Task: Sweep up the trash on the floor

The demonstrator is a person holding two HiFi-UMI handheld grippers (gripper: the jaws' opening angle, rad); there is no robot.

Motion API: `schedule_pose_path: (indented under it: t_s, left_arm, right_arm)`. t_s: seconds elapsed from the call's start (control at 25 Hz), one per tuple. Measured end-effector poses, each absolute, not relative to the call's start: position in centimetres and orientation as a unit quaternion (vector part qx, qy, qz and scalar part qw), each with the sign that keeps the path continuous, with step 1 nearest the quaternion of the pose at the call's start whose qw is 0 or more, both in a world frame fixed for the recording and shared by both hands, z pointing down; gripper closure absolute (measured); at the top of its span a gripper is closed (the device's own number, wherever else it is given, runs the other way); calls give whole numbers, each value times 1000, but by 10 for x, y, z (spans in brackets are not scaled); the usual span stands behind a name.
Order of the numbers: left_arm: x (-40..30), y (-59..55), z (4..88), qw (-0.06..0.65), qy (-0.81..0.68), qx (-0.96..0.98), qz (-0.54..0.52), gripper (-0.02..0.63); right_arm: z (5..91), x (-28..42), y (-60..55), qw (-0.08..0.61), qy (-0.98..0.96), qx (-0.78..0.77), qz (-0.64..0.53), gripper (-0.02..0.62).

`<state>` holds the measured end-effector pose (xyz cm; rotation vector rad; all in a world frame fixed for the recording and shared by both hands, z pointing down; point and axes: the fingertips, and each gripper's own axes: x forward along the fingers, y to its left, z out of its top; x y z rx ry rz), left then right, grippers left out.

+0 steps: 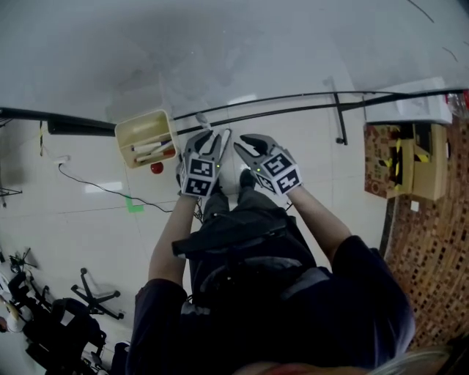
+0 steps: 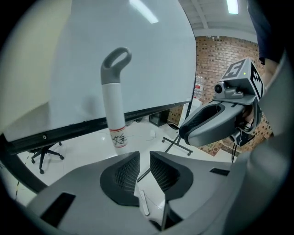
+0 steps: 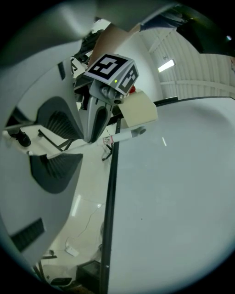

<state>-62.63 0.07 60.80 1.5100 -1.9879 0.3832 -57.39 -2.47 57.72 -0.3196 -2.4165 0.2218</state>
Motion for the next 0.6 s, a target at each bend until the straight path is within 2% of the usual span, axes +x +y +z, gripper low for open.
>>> schedule_pose_path:
  t_s: [0.6]
  left_arm:
    - [-627, 23, 627, 327, -754, 555, 132, 545]
  right_arm:
    - [592, -588, -6, 357, -919, -152, 69, 477]
